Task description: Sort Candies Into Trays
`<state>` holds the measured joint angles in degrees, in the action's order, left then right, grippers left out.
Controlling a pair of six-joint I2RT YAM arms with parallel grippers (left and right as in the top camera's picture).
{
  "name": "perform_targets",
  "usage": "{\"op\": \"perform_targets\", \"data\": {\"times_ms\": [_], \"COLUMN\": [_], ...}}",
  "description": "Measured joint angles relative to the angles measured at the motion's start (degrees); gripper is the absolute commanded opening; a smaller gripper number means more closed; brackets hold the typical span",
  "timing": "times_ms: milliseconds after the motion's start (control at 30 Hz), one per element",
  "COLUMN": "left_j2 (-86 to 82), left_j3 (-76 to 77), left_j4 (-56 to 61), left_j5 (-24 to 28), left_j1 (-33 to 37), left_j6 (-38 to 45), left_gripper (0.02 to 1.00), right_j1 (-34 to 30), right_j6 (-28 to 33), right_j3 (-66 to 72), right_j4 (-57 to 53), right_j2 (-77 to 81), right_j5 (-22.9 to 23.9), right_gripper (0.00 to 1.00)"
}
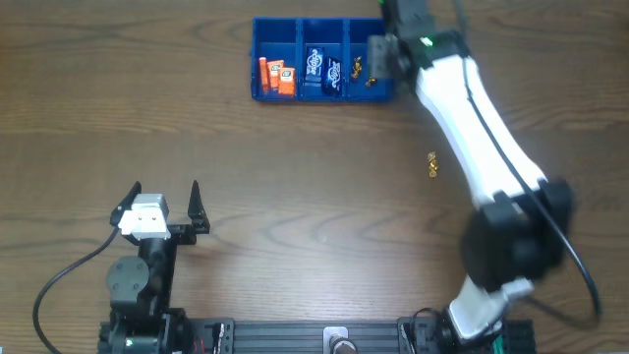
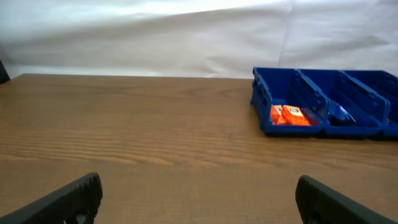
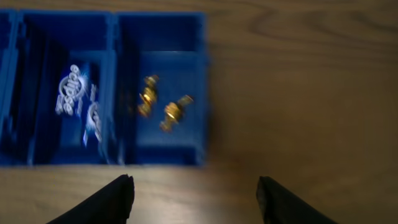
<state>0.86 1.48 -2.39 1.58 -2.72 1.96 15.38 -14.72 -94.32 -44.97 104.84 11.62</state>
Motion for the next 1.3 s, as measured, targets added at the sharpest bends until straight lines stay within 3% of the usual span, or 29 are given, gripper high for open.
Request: {"op": "perform_targets", "data": {"times_ms": [200, 433, 933, 1300], "left_j2": [0.0, 0.0, 0.0, 0.0], "left_j3": [0.0, 0.0, 0.0, 0.0], "left_j4": [0.0, 0.0, 0.0, 0.0], "left_j5": [0.0, 0.0, 0.0, 0.0], "left_j1": [0.0, 0.0, 0.0, 0.0], "left_j6": [0.0, 0.0, 0.0, 0.0], "left_gripper": [0.998, 0.998, 0.998, 0.998], "right_j1": [-2.8, -10.7, -12.0, -12.0], "right_j6": [-1.9, -2.6, 2.1, 2.3], "right_j3": [19.4, 33.6, 34.7, 34.7], "right_j4": [0.0, 1.4, 8.6, 8.4], "right_j2": [-14.4, -11.2, -3.0, -2.6], "right_j5": [1.1, -0.2, -7.4, -8.2], "right_gripper": [0.693, 0.682, 0.643, 0.630]}}
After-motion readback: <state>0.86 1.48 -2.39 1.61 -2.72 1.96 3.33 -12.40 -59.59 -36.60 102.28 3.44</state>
